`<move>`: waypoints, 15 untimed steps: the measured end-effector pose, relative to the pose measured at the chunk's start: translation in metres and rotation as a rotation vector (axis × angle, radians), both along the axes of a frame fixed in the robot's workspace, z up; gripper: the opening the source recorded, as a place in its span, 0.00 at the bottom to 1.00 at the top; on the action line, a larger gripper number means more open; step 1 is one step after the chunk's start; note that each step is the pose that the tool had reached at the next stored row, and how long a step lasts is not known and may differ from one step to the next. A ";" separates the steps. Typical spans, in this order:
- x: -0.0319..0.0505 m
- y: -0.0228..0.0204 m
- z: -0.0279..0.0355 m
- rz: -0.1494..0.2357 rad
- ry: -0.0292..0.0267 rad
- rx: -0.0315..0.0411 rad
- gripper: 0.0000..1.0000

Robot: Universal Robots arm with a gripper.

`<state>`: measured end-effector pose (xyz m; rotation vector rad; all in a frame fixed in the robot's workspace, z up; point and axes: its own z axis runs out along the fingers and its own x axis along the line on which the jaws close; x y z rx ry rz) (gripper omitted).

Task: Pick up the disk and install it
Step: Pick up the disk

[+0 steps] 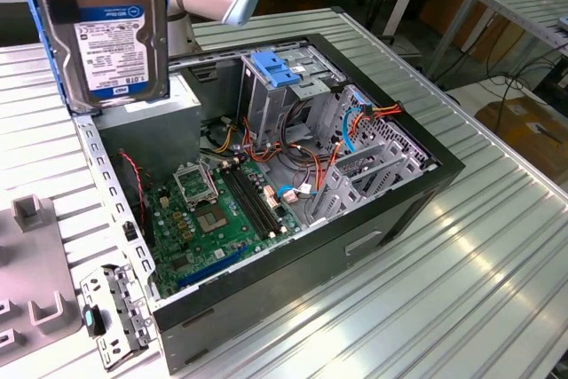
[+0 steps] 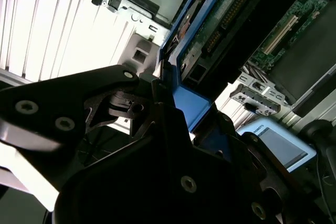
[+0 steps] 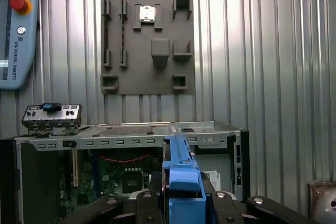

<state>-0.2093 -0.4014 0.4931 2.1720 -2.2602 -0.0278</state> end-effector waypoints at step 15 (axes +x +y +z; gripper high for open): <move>0.0529 -0.0007 -0.0008 0.000 0.0000 -0.0005 0.37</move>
